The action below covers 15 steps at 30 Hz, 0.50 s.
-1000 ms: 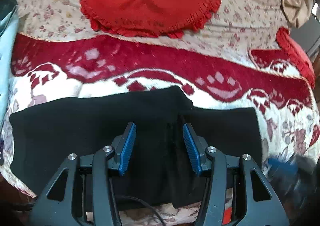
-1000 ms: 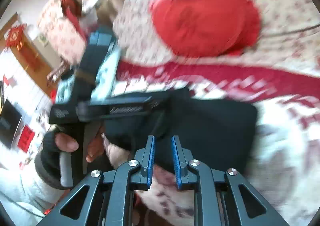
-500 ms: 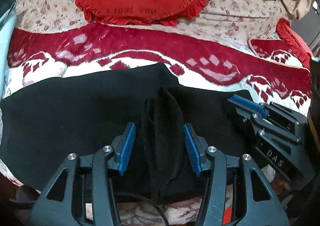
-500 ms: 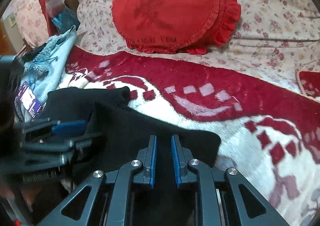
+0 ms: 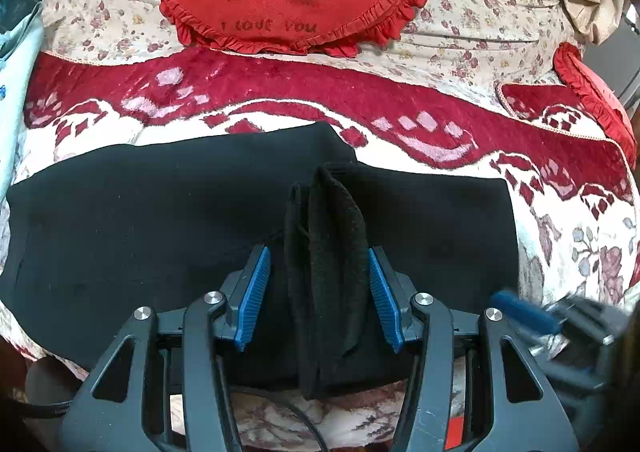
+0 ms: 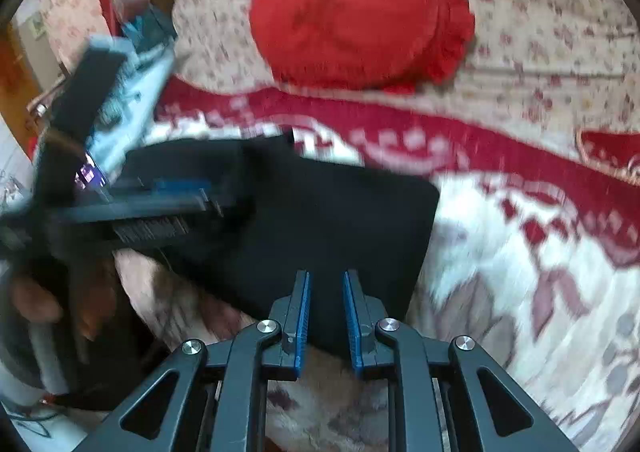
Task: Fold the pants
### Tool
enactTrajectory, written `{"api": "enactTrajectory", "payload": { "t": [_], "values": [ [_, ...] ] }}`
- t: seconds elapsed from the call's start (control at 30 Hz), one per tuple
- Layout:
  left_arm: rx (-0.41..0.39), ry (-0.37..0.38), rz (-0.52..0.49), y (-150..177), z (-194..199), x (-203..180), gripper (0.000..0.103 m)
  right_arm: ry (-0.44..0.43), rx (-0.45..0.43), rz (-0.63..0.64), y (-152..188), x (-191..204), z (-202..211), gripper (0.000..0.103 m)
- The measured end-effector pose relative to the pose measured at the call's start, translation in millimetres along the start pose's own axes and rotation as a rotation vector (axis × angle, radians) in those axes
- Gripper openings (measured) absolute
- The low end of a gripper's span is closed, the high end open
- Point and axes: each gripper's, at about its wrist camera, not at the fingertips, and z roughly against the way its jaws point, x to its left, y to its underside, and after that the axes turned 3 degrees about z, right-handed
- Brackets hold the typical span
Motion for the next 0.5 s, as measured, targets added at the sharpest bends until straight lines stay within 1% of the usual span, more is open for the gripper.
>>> {"api": "enactTrajectory", "payload": {
  "t": [0.03, 0.07, 0.1, 0.17, 0.33, 0.5],
  "values": [
    [0.0, 0.0, 0.0, -0.2, 0.2, 0.1, 0.05, 0.002, 0.011, -0.003, 2.8, 0.6, -3.5, 0.016],
    [-0.002, 0.0, 0.002, 0.8, 0.8, 0.4, 0.05, 0.011, -0.01, 0.003, 4.6, 2.5, -1.7, 0.016],
    [-0.002, 0.0, 0.004, 1.6, 1.5, 0.7, 0.05, 0.014, -0.007, 0.006, 4.2, 3.4, -0.6, 0.016],
    [0.0, 0.0, 0.004, 3.1, 4.6, 1.2, 0.05, 0.01, 0.003, 0.009, 0.5, 4.5, 3.0, 0.016],
    [-0.013, 0.004, 0.014, 8.7, 16.0, 5.4, 0.05, -0.007, -0.04, 0.004, -12.8, 7.8, 15.9, 0.016],
    [-0.017, -0.004, 0.019, 13.8, 21.2, 9.6, 0.05, -0.036, -0.065, -0.013, -26.6, 15.1, 15.1, 0.016]
  ]
}}
